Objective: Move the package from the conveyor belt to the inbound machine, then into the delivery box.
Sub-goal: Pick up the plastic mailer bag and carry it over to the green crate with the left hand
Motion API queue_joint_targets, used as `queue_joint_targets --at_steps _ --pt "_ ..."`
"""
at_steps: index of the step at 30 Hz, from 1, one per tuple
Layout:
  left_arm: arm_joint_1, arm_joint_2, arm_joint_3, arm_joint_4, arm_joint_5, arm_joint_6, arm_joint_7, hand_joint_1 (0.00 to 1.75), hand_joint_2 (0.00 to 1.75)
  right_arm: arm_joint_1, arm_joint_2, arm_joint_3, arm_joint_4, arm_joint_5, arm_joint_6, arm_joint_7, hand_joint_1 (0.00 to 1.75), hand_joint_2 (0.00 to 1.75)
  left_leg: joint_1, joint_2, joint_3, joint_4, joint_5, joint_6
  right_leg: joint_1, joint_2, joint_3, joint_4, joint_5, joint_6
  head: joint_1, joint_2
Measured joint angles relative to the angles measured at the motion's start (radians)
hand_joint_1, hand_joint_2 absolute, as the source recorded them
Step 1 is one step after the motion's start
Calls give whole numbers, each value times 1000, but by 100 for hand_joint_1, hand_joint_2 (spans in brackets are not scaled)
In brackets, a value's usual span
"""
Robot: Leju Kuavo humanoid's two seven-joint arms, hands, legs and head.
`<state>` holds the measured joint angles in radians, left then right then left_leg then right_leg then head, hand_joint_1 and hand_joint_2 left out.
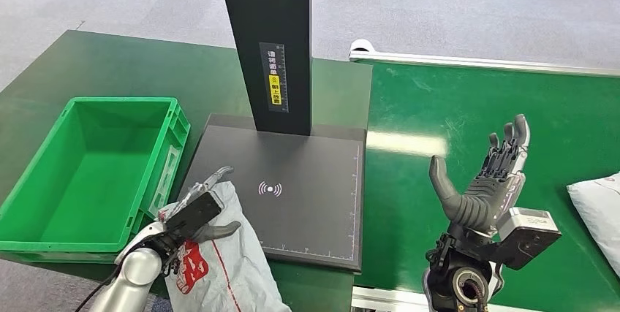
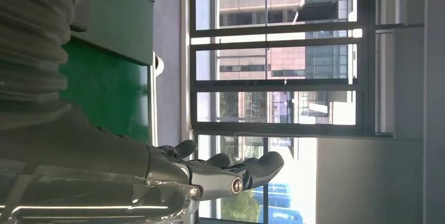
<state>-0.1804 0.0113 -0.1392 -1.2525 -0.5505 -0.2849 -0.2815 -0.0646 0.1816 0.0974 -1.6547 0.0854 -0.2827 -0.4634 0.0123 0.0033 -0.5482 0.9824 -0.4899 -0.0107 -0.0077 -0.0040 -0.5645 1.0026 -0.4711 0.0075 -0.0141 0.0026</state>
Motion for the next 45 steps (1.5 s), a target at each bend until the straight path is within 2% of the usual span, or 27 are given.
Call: queue_joint_targets --at_steps 5,10,16,22,26,30,34,45 --pt "-15 12 -23 27 -13 0 -3 0 175 -6 0 -1 6 0 1 3 0 175 0 0 0 0 0 0 0 0 0 0 0 0 0 0" --pt "-32 33 -74 60 -113 -25 -24 0 175 -13 0 -2 13 -2 9 6 0 175 0 -1 1 0 0 0 0 0 2 0 0 0 0 0" --pt "-51 50 -112 91 -151 -25 -28 0 175 -20 0 -2 21 -2 9 6 0 175 0 -2 2 0 0 0 0 -1 3 0 0 0 0 0" --pt "-120 45 -167 193 -262 41 14 2 175 -23 2 -8 25 2 7 6 0 175 0 -10 9 -1 -1 1 -1 -9 13 -1 -3 1 0 0" --pt "-167 32 -194 263 -307 62 13 175 175 -23 4 -10 25 8 4 6 0 175 -1 -14 20 -2 -6 1 -1 -13 26 -1 -9 2 0 0" --pt "-195 24 -209 309 -321 63 15 175 175 -23 6 -11 24 9 0 6 0 175 -1 -14 32 -2 -10 2 -1 -13 39 -2 -12 1 0 0" --pt "-219 23 -212 321 -285 71 -12 175 175 -23 8 -12 11 0 -10 6 0 175 0 -13 22 -1 -2 1 -1 -13 32 -1 -6 -1 0 0" --pt "-200 31 -200 290 -225 63 -34 175 175 -5 6 -19 6 -7 -15 6 0 175 -1 -13 13 -1 -2 0 -1 -13 24 0 -7 1 0 0"
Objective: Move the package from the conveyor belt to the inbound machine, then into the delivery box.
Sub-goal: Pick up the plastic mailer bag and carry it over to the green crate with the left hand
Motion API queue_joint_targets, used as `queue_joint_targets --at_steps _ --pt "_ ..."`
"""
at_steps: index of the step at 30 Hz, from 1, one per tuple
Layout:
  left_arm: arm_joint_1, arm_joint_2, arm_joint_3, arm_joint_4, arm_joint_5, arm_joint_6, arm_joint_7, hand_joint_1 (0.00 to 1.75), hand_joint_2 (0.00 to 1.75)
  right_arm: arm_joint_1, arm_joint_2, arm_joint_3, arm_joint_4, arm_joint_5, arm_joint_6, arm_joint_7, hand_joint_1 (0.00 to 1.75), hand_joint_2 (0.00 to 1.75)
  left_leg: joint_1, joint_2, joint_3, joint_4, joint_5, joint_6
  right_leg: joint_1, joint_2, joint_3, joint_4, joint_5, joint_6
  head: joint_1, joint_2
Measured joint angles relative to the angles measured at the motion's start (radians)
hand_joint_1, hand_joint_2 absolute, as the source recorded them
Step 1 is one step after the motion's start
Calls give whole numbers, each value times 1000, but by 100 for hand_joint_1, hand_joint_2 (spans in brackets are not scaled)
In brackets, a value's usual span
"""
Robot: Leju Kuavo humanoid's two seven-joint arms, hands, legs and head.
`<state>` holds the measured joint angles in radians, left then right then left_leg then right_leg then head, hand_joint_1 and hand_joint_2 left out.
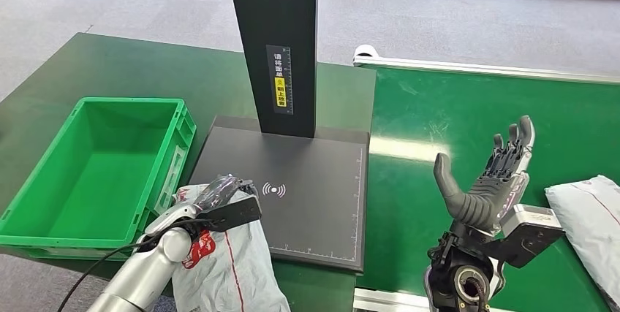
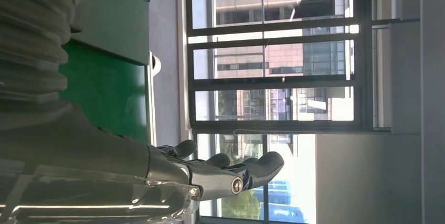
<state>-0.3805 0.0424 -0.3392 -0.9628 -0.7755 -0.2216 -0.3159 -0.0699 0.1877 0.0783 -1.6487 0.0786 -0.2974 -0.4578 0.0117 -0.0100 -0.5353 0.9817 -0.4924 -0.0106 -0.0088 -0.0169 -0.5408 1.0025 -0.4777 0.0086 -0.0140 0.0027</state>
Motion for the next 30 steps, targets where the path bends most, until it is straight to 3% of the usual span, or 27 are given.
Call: queue_joint_targets --at_steps 18,22,27,30 --pt "27 2 11 -28 51 15 -10 175 175 4 -1 -8 0 -4 -3 -1 0 175 0 0 0 0 0 0 0 0 -1 0 0 0 0 0" --pt "79 -3 40 -100 141 91 -69 175 175 15 -2 -9 0 -9 -8 -10 0 175 0 3 -2 0 0 0 0 3 -7 0 0 0 0 0" --pt "143 -31 120 -283 368 194 -177 175 175 28 -3 -7 -5 -17 -14 -21 0 175 0 5 -7 1 1 0 1 5 -16 1 2 -1 0 0" --pt "132 -48 141 -437 510 317 -227 175 175 28 -4 -3 -2 -34 -14 -45 0 175 1 5 -11 1 1 0 1 4 -20 1 3 -1 0 0"
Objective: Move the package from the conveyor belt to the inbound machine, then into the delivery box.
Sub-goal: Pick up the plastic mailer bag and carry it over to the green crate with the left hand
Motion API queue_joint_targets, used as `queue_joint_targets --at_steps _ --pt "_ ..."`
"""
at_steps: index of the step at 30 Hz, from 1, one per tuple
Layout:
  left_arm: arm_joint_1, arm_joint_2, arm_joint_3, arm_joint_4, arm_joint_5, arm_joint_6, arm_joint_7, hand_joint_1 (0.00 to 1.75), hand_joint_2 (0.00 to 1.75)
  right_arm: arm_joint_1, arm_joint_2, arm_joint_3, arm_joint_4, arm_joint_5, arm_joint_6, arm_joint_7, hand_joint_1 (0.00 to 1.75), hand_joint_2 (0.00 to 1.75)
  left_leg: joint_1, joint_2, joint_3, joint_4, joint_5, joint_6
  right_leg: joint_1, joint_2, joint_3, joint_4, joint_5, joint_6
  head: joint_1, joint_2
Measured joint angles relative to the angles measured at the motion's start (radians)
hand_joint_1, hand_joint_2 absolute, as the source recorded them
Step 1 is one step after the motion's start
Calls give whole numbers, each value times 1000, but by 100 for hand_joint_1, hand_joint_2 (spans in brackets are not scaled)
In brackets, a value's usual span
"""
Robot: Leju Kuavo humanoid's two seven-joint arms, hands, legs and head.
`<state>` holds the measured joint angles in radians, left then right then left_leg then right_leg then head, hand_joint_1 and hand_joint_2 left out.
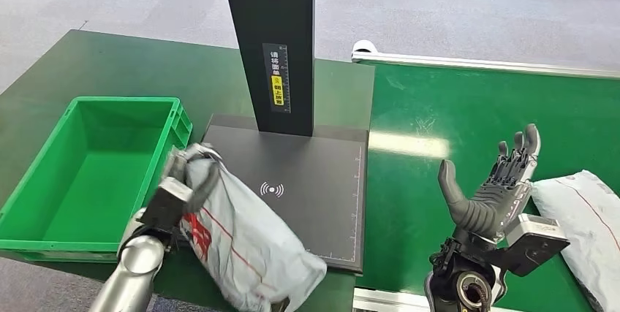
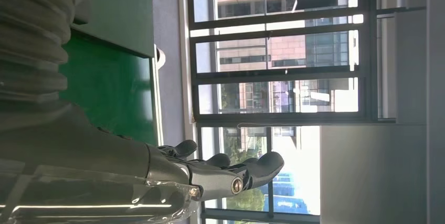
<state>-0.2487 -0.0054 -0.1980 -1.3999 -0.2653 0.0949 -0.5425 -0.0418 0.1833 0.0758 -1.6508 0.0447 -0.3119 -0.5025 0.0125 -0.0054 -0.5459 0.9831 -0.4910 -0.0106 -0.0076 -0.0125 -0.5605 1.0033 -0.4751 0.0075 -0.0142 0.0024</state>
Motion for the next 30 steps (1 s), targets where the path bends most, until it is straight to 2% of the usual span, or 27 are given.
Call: queue_joint_targets --at_steps 3,7,15,18,20,23,27,30 --pt "-69 -16 3 -152 73 96 32 175 175 -1 -2 12 7 -18 -5 -20 0 175 0 -1 -1 0 0 0 0 -1 0 0 0 0 0 0" --pt "-108 -28 7 -270 100 131 35 175 175 0 -7 25 12 -27 -15 -26 0 175 0 1 -1 0 0 0 0 1 -1 0 1 0 0 0" --pt "-131 -31 13 -351 119 159 25 175 175 0 -13 36 15 -38 -22 -26 0 175 0 1 -1 0 0 0 0 1 -1 0 1 0 0 0" --pt "-146 -31 32 -351 136 214 31 175 175 -1 -14 42 17 -39 -22 -26 0 175 0 1 -1 0 0 0 0 1 -1 0 1 0 0 0" --pt "-178 -27 62 -333 172 263 49 175 175 -3 -14 47 21 -39 -23 -26 0 175 0 1 -1 0 0 0 0 1 -1 0 1 0 0 0" --pt "-268 -2 133 -245 207 317 85 175 175 -6 -15 58 29 -44 -26 -26 0 175 0 1 -1 0 1 0 0 1 -1 0 1 -1 0 0" --pt "-419 52 223 -49 153 368 128 175 175 -11 -15 69 36 -57 -38 -26 0 175 1 1 -1 0 2 -2 1 2 -1 1 1 -2 0 0" --pt "-539 108 270 164 90 426 150 175 175 -16 -17 74 38 -71 -45 -25 0 175 1 3 -1 0 2 -2 1 3 -1 2 2 -2 0 0"
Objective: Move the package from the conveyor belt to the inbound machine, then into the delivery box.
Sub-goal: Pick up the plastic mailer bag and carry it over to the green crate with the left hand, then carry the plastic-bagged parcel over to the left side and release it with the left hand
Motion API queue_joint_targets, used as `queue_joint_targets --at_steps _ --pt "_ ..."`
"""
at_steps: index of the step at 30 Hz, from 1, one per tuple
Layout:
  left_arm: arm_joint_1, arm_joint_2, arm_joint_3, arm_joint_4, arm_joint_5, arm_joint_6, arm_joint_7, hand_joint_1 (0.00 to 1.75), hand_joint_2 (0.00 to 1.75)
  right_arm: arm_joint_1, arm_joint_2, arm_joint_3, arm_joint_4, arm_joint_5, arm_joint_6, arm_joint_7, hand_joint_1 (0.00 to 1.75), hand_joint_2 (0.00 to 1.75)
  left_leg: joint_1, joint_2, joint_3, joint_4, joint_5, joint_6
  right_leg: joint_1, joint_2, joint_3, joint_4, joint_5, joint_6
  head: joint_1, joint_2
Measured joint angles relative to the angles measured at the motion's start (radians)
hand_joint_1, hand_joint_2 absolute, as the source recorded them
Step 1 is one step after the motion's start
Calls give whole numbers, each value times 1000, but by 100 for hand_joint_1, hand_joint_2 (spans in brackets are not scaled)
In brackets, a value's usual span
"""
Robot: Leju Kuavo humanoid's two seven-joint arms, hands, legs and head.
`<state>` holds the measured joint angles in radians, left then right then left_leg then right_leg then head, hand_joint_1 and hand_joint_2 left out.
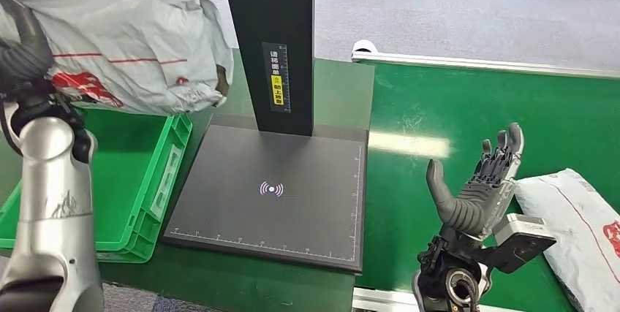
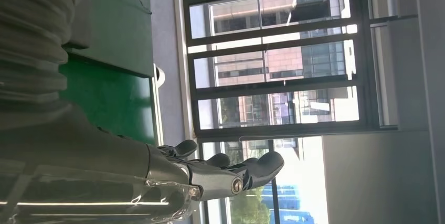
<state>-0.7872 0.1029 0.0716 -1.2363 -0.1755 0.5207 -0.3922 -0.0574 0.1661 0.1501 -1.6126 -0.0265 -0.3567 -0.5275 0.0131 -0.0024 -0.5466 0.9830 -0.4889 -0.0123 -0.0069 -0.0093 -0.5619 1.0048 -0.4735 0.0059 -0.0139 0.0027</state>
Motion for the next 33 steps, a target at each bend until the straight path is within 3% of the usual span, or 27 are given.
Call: queue_joint_targets --at_steps 3,7,16,17,20,21,28,33 --pt "-92 63 47 229 -20 37 -35 175 175 -1 -3 3 1 -9 -11 2 0 175 0 5 1 0 0 0 0 5 -1 0 0 0 0 0" --pt "-131 115 87 435 -26 54 -51 175 175 5 -6 4 1 -12 -26 3 0 175 0 7 0 0 0 -1 0 6 -2 0 0 0 0 0" --pt "-140 185 111 640 -61 91 -2 175 175 25 -14 -1 0 -12 -43 3 0 175 0 7 -1 0 -1 -1 0 6 -3 0 0 0 0 0" --pt "-140 192 114 652 -64 100 8 159 175 26 -15 -1 0 -12 -44 3 0 175 0 8 -1 0 -1 -1 0 7 -3 0 0 -1 0 0" --pt "-139 213 129 680 -52 102 6 28 175 29 -17 -4 0 -10 -48 4 0 175 0 8 -1 0 -1 -1 0 7 -4 0 1 -1 0 0" --pt "-138 218 137 684 -41 91 -5 0 175 29 -18 -5 0 -9 -49 5 0 175 0 8 -1 0 -1 -1 0 7 -4 0 1 -1 0 0" --pt "-106 228 180 661 16 22 -59 0 175 28 -20 -8 0 -5 -47 9 0 175 0 7 -2 0 -1 -1 0 7 -4 0 1 -1 0 0" --pt "-68 224 197 590 46 25 -77 0 175 21 -20 -9 4 0 -44 16 0 175 0 7 -2 0 -1 -1 0 7 -4 0 1 -1 0 0"
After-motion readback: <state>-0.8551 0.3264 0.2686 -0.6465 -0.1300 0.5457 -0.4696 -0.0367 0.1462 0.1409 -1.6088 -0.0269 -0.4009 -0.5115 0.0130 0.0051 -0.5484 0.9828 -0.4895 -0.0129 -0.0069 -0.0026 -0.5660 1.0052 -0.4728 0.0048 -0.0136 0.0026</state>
